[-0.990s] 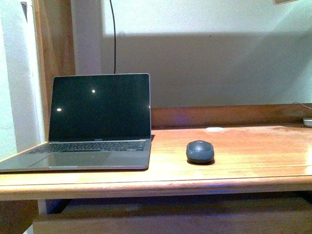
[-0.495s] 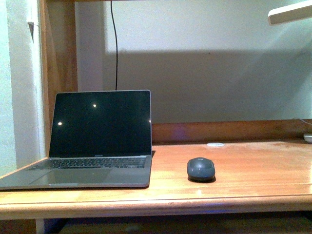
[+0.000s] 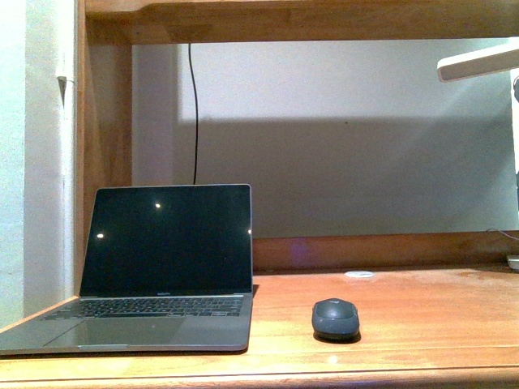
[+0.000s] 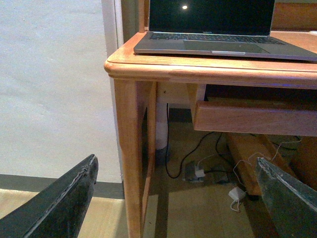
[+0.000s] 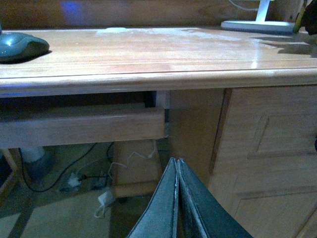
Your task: Place mouse
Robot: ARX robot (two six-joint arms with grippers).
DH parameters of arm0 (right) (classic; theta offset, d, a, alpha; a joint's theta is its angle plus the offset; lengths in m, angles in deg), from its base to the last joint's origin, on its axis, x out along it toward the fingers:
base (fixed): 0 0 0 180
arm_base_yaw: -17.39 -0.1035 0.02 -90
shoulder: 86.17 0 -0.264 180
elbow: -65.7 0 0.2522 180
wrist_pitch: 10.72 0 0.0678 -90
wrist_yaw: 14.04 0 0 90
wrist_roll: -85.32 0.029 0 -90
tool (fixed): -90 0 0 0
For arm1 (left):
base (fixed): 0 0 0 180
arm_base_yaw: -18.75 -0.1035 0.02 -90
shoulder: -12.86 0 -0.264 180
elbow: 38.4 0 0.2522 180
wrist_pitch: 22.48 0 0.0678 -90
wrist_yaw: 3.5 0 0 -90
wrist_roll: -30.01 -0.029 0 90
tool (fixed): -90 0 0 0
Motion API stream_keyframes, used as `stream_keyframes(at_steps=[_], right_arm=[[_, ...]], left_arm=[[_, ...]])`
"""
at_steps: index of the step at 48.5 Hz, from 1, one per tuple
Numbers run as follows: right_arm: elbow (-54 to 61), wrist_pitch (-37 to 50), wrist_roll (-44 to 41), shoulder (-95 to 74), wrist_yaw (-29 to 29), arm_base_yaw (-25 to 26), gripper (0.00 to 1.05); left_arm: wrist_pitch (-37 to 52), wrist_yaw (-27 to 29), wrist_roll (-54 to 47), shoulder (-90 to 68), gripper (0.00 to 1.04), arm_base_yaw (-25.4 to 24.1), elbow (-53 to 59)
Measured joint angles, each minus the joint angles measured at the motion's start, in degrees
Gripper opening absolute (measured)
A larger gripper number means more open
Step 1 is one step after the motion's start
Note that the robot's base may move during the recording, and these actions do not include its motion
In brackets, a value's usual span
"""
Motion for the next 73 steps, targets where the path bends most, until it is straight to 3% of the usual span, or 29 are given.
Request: stream_keyframes(at_steps=[27, 32, 38, 44, 56, 73], right_arm=[[0.3, -11.5, 0.0, 12.7, 0.0, 0.0, 0.03], [0.3, -11.9, 0.0, 13.2, 0.0, 0.0, 0.15], [0.3, -11.9, 0.0, 13.4, 0.0, 0.0, 0.43], [0.3, -11.9, 0.0, 13.4, 0.0, 0.0, 0.64], [0.3, -11.9, 0.0, 13.4, 0.0, 0.0, 0.98], [0.3, -11.9, 0.0, 13.4, 0.0, 0.0, 0.97]], left_arm=[[0.0, 0.0, 0.0, 0.0, 0.97, 0.0, 0.0], [0.0, 0.0, 0.0, 0.0, 0.97, 0.0, 0.0], [0.0, 0.0, 0.0, 0.0, 0.97, 0.0, 0.0], [0.0, 0.0, 0.0, 0.0, 0.97, 0.0, 0.0], [0.0, 0.0, 0.0, 0.0, 0.97, 0.0, 0.0], [0.0, 0.0, 0.0, 0.0, 0.97, 0.0, 0.0]])
